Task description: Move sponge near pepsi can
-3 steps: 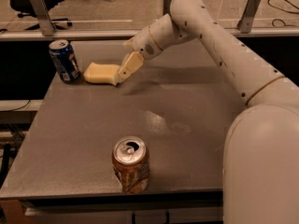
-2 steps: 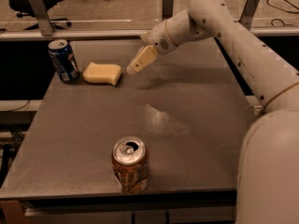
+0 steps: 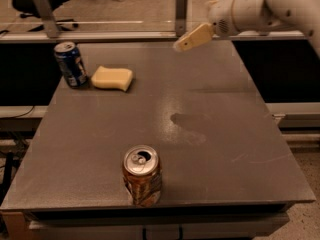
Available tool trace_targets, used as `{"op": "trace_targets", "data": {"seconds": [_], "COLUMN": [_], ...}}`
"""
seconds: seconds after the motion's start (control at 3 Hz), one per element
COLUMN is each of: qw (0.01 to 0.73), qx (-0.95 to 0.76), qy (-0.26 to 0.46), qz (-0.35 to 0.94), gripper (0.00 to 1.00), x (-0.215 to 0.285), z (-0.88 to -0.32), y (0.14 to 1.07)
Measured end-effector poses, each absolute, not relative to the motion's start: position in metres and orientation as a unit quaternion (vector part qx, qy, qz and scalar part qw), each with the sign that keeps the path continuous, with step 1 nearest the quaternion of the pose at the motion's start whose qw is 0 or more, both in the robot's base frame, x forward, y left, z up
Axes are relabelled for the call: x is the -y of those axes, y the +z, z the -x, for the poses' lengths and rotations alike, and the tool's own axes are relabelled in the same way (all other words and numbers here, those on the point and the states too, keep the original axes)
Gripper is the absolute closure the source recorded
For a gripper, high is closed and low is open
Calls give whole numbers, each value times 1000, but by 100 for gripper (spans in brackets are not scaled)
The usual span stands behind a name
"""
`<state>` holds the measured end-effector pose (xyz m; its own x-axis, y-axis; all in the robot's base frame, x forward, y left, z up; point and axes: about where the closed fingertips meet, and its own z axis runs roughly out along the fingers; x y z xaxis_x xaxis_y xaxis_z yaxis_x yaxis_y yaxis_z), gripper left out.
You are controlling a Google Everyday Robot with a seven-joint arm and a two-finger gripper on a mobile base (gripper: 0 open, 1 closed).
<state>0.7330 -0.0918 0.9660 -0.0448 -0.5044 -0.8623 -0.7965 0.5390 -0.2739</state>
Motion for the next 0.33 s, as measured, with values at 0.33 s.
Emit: {"op": "trace_targets", "data": {"seconds": [0.33], "qw": [518], "qx": [-708], "qy": [145], "qz": [459], "gripper": [0], "x": [87], "z": [-738], "y": [963]}}
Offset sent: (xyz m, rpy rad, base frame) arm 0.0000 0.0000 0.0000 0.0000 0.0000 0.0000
